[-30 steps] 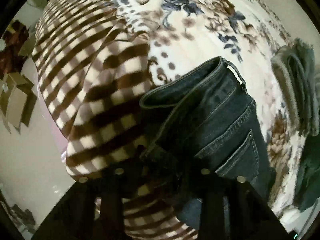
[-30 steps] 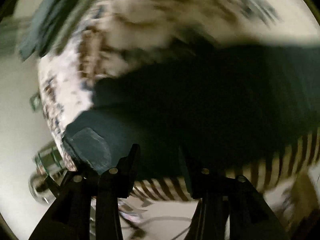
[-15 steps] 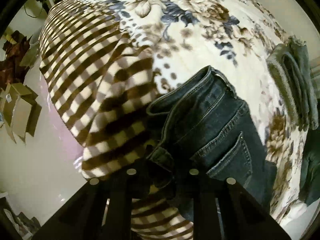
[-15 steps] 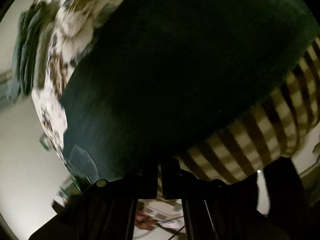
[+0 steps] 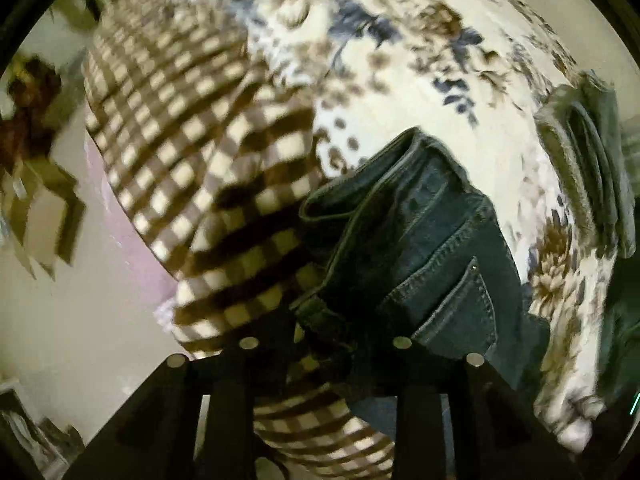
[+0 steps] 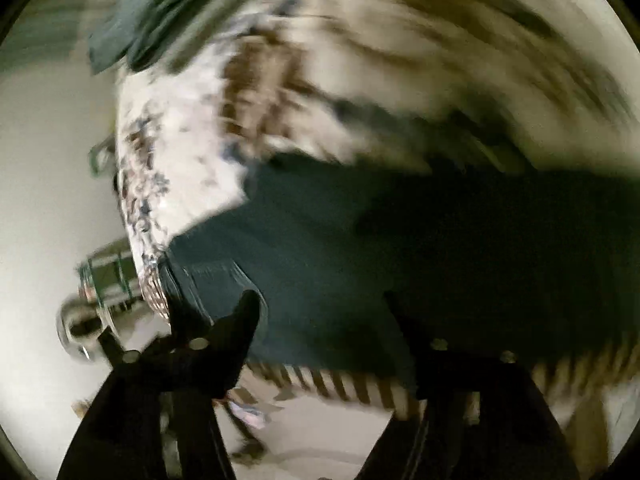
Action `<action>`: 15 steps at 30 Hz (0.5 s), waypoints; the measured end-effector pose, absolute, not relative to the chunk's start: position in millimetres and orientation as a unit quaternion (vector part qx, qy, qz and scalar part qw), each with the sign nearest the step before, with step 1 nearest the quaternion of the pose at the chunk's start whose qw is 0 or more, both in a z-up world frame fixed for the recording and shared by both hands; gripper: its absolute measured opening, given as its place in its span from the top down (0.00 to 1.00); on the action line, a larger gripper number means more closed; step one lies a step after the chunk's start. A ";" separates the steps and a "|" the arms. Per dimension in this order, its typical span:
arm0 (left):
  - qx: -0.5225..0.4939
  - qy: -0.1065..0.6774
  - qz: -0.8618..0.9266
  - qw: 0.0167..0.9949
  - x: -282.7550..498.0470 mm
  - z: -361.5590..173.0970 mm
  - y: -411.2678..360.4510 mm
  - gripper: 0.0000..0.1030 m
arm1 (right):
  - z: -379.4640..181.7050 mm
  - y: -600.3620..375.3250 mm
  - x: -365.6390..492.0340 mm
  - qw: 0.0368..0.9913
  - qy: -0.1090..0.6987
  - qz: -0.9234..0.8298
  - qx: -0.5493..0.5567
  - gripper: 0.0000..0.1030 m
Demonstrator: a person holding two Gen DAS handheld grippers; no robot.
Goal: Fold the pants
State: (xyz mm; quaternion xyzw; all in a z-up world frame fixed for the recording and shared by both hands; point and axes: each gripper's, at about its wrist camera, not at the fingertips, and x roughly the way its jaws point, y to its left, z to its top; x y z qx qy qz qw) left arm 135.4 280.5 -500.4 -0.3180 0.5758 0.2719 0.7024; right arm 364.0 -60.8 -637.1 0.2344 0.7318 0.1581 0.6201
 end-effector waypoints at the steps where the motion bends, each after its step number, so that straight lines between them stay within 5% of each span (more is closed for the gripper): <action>1: -0.288 0.576 0.282 0.711 137.6 -494.9 274.7 0.57 | -648.9 -43.8 382.9 0.620 0.737 0.173 0.207 0.32; 4: -0.214 0.572 0.290 0.737 146.1 -486.1 260.6 0.28 | -685.9 -6.2 414.3 0.605 0.762 0.202 0.108 0.36; 6: -0.186 0.574 0.287 0.744 151.4 -489.7 253.8 0.28 | -697.6 4.8 429.4 0.619 0.760 0.191 0.059 0.68; 9: -0.179 0.587 0.279 0.739 154.5 -505.1 255.9 0.28 | -698.4 -18.7 447.3 0.653 0.742 0.134 0.071 0.77; 12: -0.180 0.592 0.269 0.738 154.6 -509.7 250.1 0.28 | -682.5 -46.6 444.9 0.647 0.734 0.129 0.161 0.72; 15: -0.172 0.587 0.246 0.752 154.9 -498.9 226.7 0.28 | -642.9 -80.0 412.5 0.665 0.697 0.150 0.221 0.35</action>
